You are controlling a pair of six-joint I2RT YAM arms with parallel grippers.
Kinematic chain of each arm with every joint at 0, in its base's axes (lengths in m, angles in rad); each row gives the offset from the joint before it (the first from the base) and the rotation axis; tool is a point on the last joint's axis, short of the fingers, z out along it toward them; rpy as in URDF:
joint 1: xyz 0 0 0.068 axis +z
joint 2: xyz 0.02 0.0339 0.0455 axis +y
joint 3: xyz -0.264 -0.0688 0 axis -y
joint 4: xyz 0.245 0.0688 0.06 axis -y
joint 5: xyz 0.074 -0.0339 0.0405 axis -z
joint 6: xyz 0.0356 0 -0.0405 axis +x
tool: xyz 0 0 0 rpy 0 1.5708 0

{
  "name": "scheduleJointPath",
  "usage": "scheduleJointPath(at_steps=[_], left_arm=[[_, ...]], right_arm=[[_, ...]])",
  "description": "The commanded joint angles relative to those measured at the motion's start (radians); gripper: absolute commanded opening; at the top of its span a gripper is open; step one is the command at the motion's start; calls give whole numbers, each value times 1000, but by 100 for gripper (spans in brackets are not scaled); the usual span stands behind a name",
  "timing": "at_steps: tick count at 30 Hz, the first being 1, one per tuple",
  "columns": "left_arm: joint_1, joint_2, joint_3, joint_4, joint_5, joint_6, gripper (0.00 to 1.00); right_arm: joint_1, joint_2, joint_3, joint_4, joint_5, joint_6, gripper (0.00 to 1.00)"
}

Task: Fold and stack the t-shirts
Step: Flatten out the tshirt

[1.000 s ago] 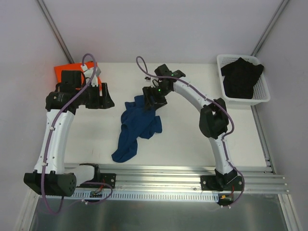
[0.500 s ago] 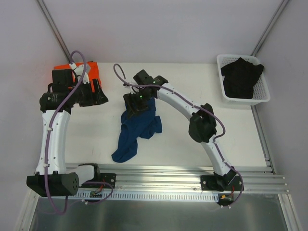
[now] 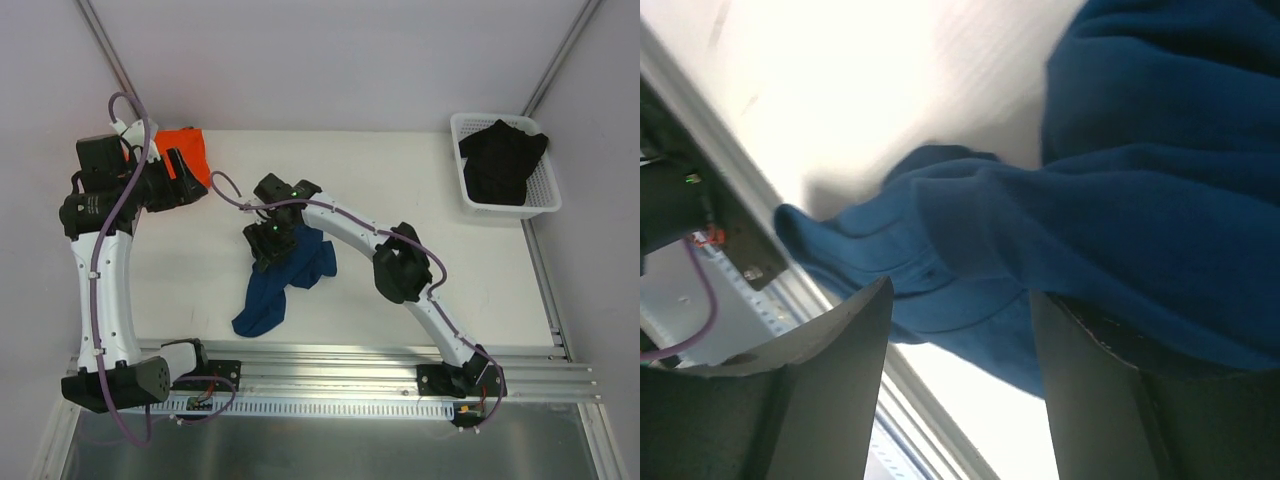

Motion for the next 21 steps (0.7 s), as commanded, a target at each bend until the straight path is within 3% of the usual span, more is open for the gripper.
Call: scheduleJointPath(at_steps=[1,9,11,13,15,17,21], left_arm=[[30,-34,48,23,36,-37,65],[48,-51,48,27,70,-65,65],[48,-48,45,31,73,-68,65],[50,-49,40,33,73,-69,65],[50,-52,36,34,76,-71,65],[53,-54,28,34,78,-75,65],[56,-51,25,42,85,-88,65]], right_arm=[[-9,3,1,-30,67,-29,61],[-6,26,48,-23,193,-60,60],[-4,45,72,-14,233,-71,49],[-4,59,96,-13,265,-78,27],[-6,59,101,-10,288,-88,18],[-13,57,113,-7,327,-97,1],[-29,48,128,1,350,-103,0]])
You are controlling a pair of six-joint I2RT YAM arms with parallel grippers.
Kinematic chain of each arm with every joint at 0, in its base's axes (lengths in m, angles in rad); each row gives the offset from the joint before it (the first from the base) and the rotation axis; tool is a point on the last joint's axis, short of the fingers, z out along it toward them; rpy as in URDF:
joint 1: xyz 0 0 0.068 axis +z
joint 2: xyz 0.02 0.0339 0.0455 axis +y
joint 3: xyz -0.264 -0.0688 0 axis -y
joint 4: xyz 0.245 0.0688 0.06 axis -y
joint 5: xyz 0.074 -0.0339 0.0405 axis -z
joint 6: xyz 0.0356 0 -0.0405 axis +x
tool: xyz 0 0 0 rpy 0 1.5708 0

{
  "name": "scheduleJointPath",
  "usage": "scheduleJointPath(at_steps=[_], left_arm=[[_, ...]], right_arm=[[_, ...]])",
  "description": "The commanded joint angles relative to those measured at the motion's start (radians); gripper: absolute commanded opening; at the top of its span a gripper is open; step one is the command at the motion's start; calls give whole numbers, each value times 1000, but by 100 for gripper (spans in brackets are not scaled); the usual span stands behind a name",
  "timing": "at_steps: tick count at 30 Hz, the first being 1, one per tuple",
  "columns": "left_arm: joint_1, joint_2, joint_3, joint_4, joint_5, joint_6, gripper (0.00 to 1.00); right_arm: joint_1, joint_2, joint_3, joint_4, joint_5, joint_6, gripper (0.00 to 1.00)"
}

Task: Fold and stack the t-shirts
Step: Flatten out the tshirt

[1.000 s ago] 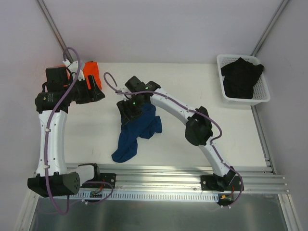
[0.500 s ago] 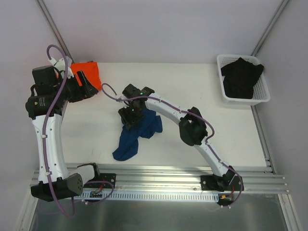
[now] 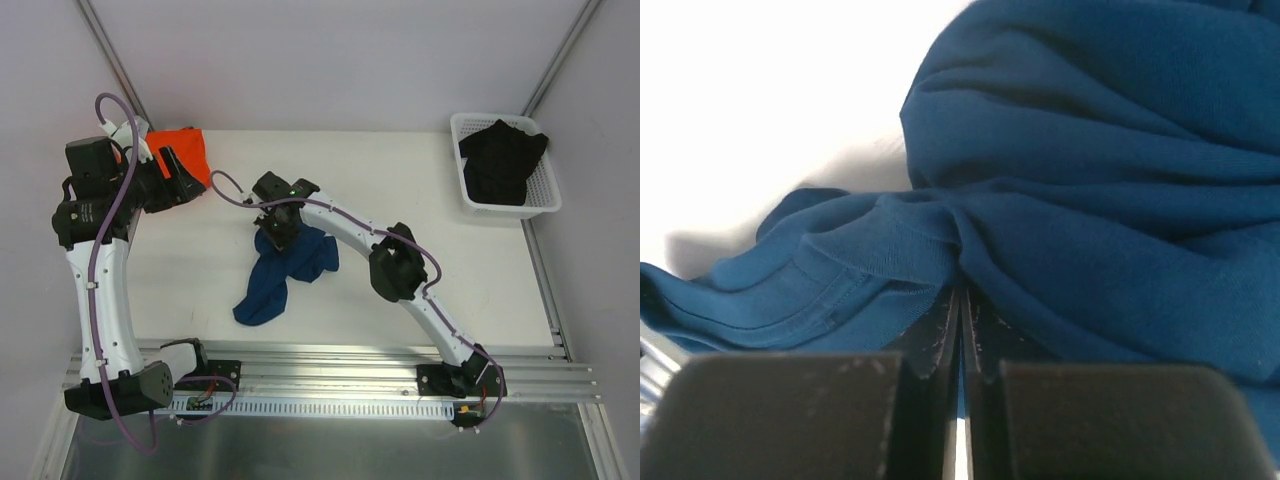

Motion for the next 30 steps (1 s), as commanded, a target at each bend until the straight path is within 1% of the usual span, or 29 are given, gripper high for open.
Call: scheduleJointPath(at_steps=[1,8,13,16,19,20,21,22,23,25,26,27,29,30], left_arm=[[16,-16,6,40,33,-29,65],[16,-13,-13,51,34,-20,65],[16,-4,-59,75,44,-3,64],[16,19,-96,95,69,-1,64],[16,54,-102,112,96,-6,63],[16,73,-101,117,104,-12,63],[16,82,-99,123,110,-17,63],[16,93,-92,126,115,-21,62],[16,108,-87,127,119,-27,62],[16,122,-76,137,130,-32,62],[16,133,-70,140,133,-35,62],[16,139,-67,143,136,-37,62],[16,151,-53,150,141,-40,63],[16,153,-52,152,147,-41,63]], right_arm=[[-26,-23,60,6,72,-26,0],[-104,-125,135,21,105,-51,0],[-203,-258,186,49,135,-66,0],[-271,-315,186,52,159,-79,0],[-343,-396,177,50,162,-97,0],[-380,-439,158,49,161,-100,0],[-398,-471,135,44,191,-108,0],[-415,-500,108,35,188,-111,0],[-450,-558,38,24,187,-114,0],[-484,-618,-51,3,178,-114,1],[-518,-648,-110,-2,143,-111,1],[-536,-692,-206,-10,130,-106,1],[-590,-721,-298,-22,98,-85,1],[-607,-735,-381,-25,89,-76,1]])
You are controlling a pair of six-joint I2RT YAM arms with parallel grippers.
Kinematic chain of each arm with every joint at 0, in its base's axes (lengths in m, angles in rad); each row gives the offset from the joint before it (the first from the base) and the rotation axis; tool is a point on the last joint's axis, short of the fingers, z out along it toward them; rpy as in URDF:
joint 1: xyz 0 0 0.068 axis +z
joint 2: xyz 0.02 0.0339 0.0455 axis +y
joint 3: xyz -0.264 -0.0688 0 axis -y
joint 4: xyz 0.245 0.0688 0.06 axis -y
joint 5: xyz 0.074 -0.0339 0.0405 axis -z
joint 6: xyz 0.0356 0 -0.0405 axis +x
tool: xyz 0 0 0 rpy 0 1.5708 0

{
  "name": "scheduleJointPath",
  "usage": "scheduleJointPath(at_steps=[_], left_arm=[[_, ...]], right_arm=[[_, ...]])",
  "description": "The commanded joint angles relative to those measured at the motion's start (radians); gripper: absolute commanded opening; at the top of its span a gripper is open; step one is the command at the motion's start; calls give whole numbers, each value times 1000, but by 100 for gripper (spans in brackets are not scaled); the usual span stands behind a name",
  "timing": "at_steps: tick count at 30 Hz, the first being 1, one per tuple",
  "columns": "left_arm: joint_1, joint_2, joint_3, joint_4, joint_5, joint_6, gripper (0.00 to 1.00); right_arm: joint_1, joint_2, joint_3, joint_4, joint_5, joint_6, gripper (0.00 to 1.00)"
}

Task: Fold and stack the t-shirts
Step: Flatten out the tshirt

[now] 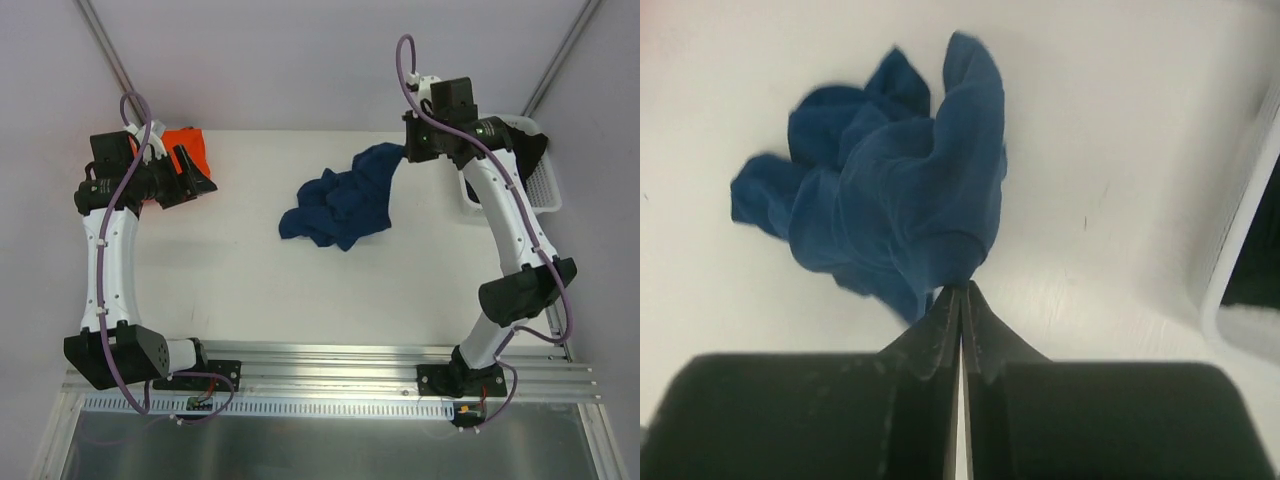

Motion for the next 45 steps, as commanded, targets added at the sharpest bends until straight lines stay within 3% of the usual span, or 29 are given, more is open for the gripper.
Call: scheduleJointPath(at_steps=[1,2,3,4,6,7,9,12,18,22,26,29,40,43,45], left_arm=[[9,3,43,42,47,-16,63],[10,3,42,44,50,-16,63],[9,3,40,44,51,-16,63],[9,3,34,44,60,-17,63],[9,-2,28,46,70,-22,64],[10,-5,22,46,71,-24,64],[10,-16,8,47,73,-24,64],[9,-26,0,49,71,-19,65],[10,-25,0,49,68,-16,65],[9,-26,9,52,62,-19,66],[10,-45,5,50,48,-8,67],[10,-62,0,50,41,-1,68],[13,-62,3,50,41,-17,68],[12,-53,3,52,39,-16,68],[10,-46,3,52,41,-19,68]], right_arm=[[-57,-17,-179,-54,-56,18,2],[-72,-13,-199,-70,-67,18,14],[-77,-10,-222,-74,-82,16,46],[-77,-8,-242,-73,-91,16,62],[-63,1,-225,-80,-114,31,88],[-51,4,-207,-82,-125,34,90],[-3,-2,-206,-82,-133,38,88],[84,-33,-275,-71,-163,38,78],[286,41,-328,-80,-231,40,40],[374,136,-302,-87,-243,51,41],[383,237,-273,-87,-199,44,57],[362,328,-207,-90,-145,10,61],[310,466,-98,-80,-42,-38,60],[305,478,-78,-71,-39,-38,54],[305,489,-44,-71,-45,-33,43]])
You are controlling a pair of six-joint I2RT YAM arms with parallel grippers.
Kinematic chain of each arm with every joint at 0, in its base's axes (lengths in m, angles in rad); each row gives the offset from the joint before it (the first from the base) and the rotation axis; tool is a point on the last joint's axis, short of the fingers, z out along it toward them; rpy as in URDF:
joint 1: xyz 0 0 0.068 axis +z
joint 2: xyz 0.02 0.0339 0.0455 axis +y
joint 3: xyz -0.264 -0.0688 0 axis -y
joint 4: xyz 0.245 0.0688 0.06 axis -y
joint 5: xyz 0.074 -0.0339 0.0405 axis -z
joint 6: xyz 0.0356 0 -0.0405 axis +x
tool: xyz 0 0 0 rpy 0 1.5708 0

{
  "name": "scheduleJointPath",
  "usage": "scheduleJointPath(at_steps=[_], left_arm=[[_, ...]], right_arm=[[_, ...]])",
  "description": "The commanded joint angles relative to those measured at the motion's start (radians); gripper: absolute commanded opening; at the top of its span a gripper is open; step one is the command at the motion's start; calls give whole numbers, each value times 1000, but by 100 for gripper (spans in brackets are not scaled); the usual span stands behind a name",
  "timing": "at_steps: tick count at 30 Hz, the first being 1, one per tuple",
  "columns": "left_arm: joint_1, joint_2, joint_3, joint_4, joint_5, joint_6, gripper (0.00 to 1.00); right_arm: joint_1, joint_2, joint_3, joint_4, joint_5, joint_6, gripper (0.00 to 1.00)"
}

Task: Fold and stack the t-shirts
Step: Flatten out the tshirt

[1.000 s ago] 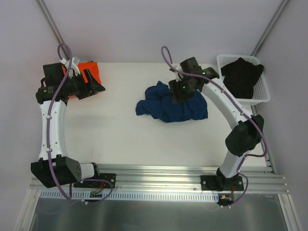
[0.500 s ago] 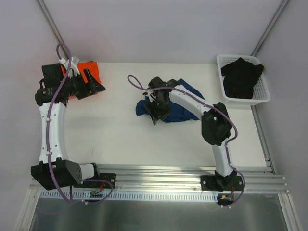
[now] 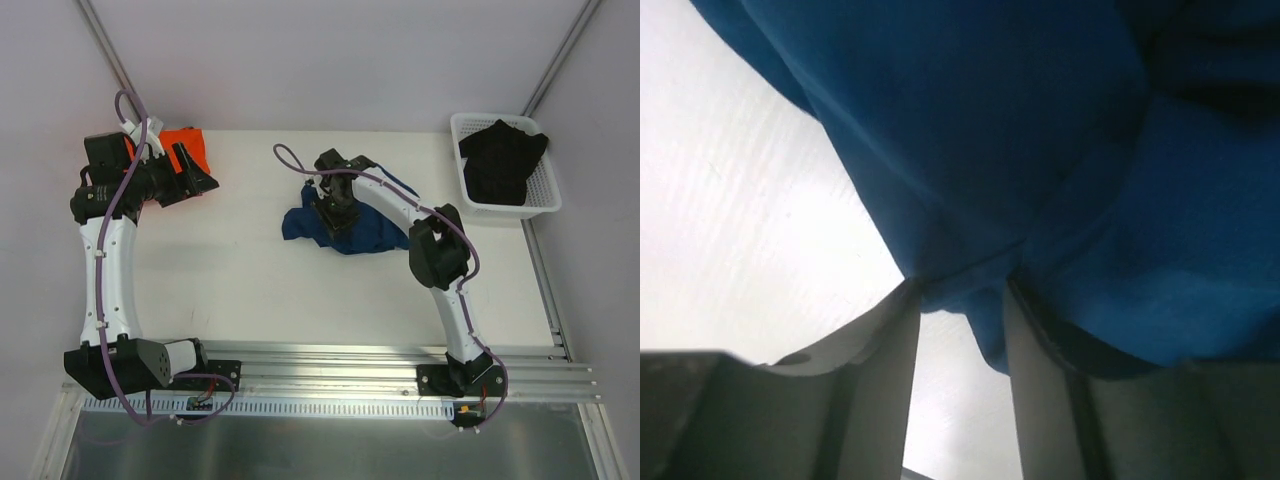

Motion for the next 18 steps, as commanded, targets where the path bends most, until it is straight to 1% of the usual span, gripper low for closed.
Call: scheduleJointPath(at_steps=[1,4,5,6,8,10,11,12,13,14,15,18], left_arm=[[13,3,4,23,0,-7,68],[13,9,1,23,3,-15,68],[12,7,0,23,0,-16,68],[13,9,0,23,3,-16,68],[12,9,0,25,2,-18,68],[12,4,1,25,5,-19,68],[12,4,0,25,3,-19,68],[13,-2,1,25,2,-19,68],[13,-3,-2,25,2,-19,68],[12,-6,-3,25,0,-19,68],[13,-8,-8,25,-1,-19,68],[12,-17,-16,25,-6,-21,68]], right_arm=[[7,8,85,-6,7,-6,41],[10,14,109,-2,-6,-1,36],[11,14,111,1,-8,-1,31],[11,16,109,0,-8,-1,29],[11,14,111,-2,-13,-1,27],[11,12,108,-3,-11,-1,27],[11,11,108,0,-11,-4,26],[13,11,109,0,-11,-7,16],[11,11,109,0,-10,-7,16],[11,11,114,3,-8,-9,3],[13,9,117,3,-5,-10,1],[7,-17,143,1,17,-16,1]])
